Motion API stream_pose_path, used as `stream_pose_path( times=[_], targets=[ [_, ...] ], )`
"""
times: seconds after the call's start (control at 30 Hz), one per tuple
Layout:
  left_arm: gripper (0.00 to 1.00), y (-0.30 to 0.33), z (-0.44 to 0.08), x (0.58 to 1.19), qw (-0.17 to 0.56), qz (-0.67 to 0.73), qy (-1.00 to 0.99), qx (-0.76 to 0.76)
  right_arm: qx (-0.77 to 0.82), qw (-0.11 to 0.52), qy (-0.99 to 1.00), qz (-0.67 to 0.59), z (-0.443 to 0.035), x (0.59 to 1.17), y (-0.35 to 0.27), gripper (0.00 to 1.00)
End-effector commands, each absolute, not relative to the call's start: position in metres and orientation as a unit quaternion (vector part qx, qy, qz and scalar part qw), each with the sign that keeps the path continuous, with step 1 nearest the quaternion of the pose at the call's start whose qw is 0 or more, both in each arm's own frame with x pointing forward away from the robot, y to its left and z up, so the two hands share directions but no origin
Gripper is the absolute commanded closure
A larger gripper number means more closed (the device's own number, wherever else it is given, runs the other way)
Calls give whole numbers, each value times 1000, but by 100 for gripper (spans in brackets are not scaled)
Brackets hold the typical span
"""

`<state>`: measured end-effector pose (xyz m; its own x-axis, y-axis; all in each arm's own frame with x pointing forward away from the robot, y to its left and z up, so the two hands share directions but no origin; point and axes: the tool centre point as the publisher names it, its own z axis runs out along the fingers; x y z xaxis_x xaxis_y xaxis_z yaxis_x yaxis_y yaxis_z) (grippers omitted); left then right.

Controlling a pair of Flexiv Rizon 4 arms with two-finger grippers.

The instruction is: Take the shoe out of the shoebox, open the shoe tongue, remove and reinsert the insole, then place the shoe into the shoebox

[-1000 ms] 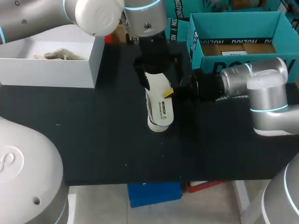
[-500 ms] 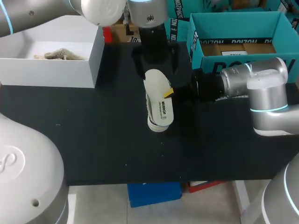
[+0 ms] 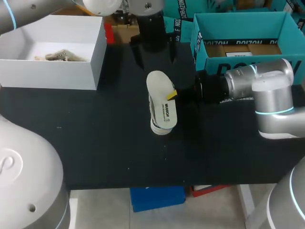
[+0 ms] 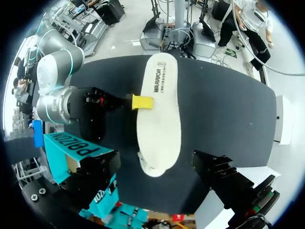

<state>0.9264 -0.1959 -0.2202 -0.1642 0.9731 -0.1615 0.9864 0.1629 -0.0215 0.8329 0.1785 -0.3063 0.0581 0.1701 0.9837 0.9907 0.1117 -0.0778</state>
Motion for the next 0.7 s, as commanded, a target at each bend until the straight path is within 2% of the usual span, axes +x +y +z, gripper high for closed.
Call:
stream_pose_path(
  times=[0.03,0.7],
  targets=[
    [0,-193,-229,942,52,-70,760,644,-527,502,-551,-409,-307,833,180,100],
    [0,-198,-218,924,60,-82,757,645,-527,502,-551,-409,-307,833,180,100]
  ],
)
